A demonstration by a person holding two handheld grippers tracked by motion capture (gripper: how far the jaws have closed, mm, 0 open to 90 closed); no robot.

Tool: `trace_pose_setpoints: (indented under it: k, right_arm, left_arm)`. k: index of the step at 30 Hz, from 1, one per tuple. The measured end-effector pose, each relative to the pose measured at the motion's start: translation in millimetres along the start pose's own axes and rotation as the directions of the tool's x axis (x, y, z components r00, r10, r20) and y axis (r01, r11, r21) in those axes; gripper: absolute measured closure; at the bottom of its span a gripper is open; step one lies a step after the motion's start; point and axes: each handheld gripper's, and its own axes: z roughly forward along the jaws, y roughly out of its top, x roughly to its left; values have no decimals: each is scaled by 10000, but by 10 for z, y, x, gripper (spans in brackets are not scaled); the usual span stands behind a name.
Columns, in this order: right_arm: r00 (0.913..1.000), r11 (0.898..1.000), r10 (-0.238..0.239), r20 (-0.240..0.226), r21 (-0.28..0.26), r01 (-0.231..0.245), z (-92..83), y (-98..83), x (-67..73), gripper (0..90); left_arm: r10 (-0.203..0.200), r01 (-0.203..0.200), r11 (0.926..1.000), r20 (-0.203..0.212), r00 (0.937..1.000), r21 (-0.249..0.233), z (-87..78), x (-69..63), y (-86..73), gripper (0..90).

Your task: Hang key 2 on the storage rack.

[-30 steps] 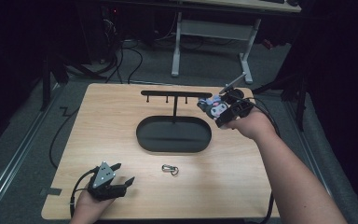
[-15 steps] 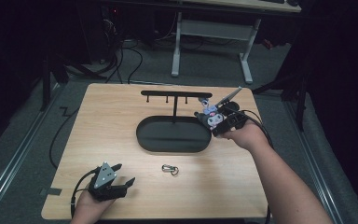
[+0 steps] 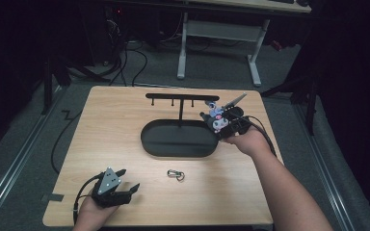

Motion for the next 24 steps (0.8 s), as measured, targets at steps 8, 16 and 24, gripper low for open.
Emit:
trace_pose_setpoints:
  k: [8, 16, 24]
  right_arm:
    - [9999, 9998, 153, -58, 149, -153, 149, -3, 28, 429]
    - [9993, 9993, 369, -96, 42, -369, 155, -48, -4, 398]
    - [9988, 9987, 449, -193, -232, -453, 102, -204, -11, 392]
  left_arm:
    - [28, -28, 10000, 16, 10000, 48, 1, 0, 1, 280]
    - [27, -27, 10000, 26, 10000, 39, 6, -4, 1, 280]
    - [49, -49, 10000, 25, 10000, 16, 5, -5, 7, 280]
